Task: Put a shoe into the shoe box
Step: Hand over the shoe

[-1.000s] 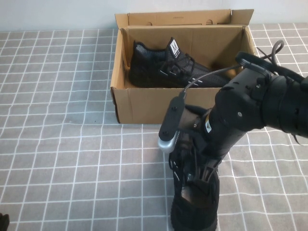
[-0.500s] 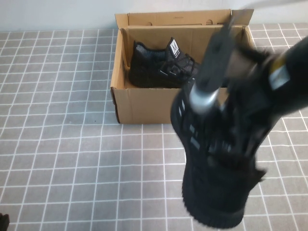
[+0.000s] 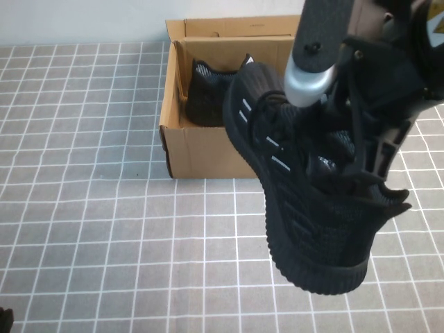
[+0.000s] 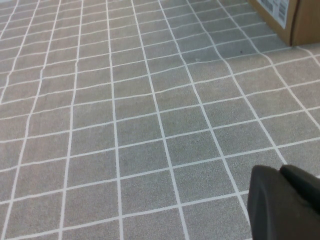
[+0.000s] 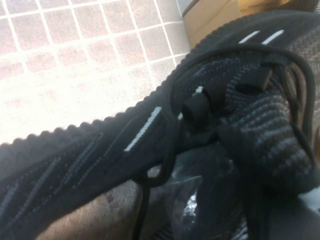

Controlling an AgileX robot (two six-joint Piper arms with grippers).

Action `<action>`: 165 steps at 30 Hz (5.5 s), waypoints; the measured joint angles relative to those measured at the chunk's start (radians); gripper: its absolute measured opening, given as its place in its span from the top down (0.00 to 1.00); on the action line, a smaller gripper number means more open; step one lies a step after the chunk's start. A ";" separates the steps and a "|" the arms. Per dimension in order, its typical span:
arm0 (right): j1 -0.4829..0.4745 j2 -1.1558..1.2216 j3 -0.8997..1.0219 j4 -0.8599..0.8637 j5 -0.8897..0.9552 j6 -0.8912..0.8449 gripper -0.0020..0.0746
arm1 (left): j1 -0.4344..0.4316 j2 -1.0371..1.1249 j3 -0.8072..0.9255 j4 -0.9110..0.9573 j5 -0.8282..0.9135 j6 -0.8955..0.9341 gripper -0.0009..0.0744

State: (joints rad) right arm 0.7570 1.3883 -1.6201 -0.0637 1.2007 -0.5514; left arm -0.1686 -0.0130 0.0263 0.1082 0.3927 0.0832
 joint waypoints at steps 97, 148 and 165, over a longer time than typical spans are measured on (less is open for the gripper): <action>-0.451 0.342 -0.297 0.590 0.067 -0.887 0.96 | -0.134 1.685 -1.740 -1.022 0.835 1.259 0.70; -0.341 0.350 -0.297 0.516 0.087 -0.998 0.96 | -0.240 1.940 -1.858 -0.982 0.844 1.315 0.33; -0.341 0.350 -0.297 0.508 0.084 -0.942 0.96 | -0.242 1.940 -1.858 -0.994 0.852 1.307 0.93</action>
State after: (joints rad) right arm 0.4158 1.7384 -1.9174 0.4448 1.2845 -1.4933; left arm -0.4106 1.9268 -1.8318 -0.8855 1.2449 1.3903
